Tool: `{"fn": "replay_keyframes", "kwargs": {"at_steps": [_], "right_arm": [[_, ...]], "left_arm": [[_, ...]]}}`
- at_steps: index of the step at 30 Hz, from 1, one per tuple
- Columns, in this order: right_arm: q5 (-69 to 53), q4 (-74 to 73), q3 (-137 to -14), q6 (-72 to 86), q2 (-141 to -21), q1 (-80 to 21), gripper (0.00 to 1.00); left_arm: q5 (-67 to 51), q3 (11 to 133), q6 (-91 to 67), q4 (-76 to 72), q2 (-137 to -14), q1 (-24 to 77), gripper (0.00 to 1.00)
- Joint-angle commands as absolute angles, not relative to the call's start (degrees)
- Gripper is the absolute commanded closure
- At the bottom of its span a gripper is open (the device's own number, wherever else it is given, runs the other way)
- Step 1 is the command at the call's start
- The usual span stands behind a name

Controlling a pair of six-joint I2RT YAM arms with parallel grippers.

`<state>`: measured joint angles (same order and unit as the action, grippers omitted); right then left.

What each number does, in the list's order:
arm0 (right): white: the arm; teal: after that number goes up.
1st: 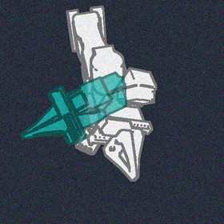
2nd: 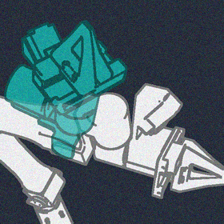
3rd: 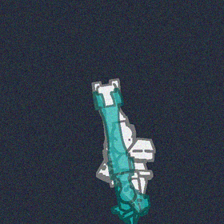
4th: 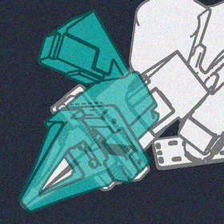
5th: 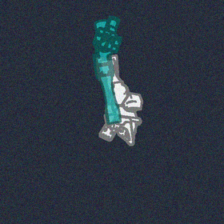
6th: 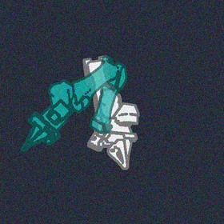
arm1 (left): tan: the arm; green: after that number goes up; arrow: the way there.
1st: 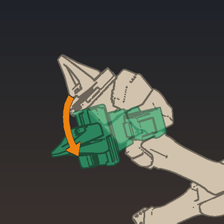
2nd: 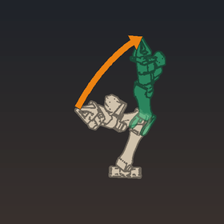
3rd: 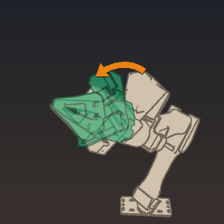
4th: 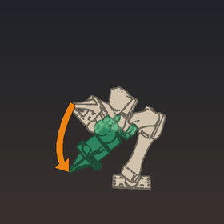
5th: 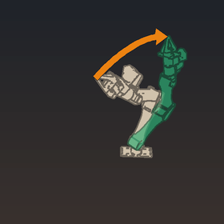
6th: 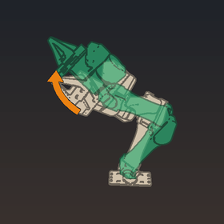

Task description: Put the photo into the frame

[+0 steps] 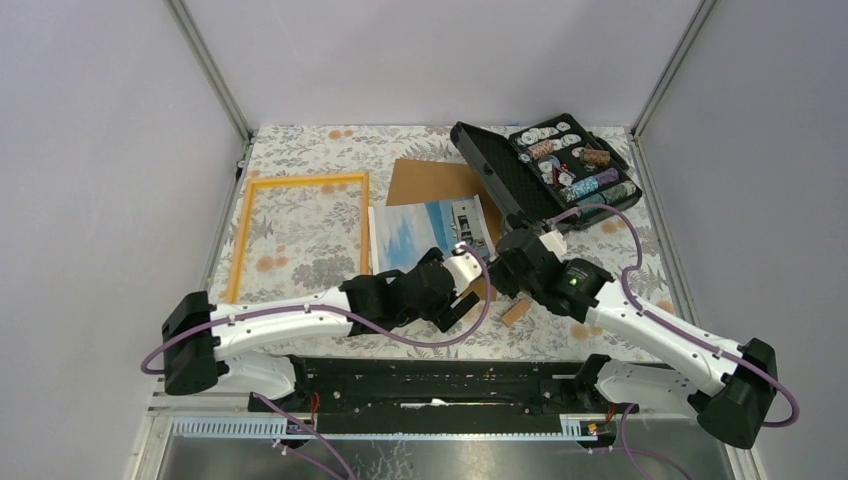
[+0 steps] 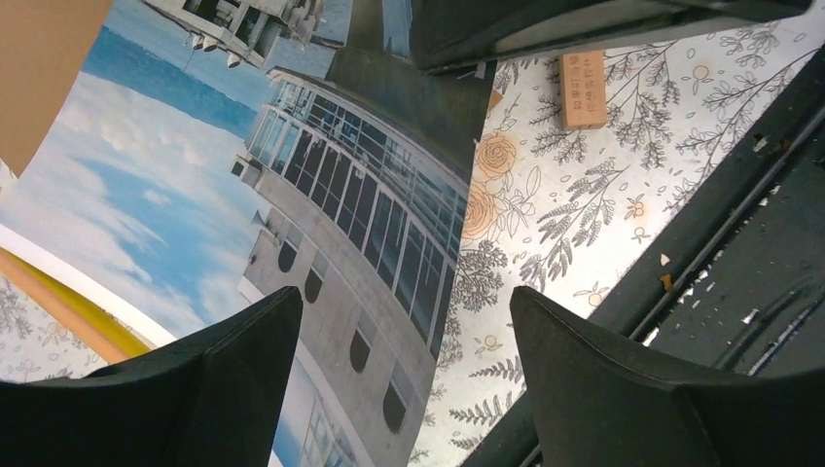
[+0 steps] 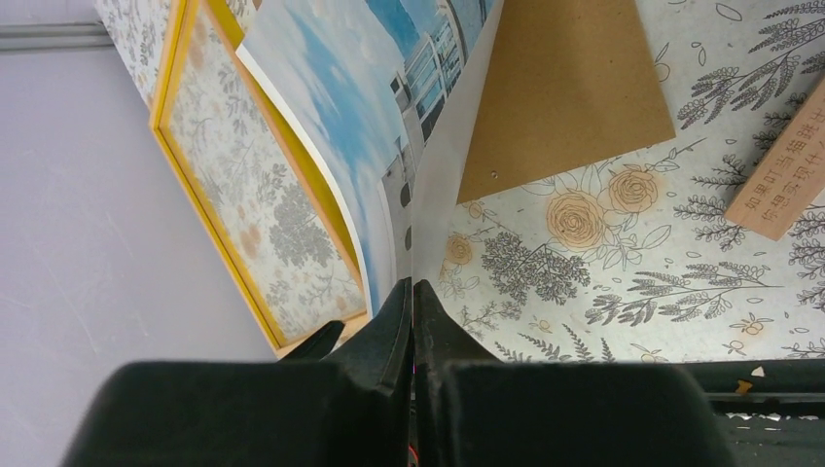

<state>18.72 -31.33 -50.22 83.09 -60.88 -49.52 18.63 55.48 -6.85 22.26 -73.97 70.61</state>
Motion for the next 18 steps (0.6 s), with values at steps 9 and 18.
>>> {"fn": "replay_keyframes", "kwargs": {"at_steps": [9,18], "right_arm": [[22.00,-32.52,-51.02,88.39,-57.83,-50.01,0.93],[22.36,-32.52,-51.94,85.29,-57.56,-50.00,0.62]], "left_arm": [[24.28,50.36,-4.26,8.07,-75.91,71.19,0.53],[24.75,51.47,-3.12,10.00,-75.16,71.28,0.86]]}}
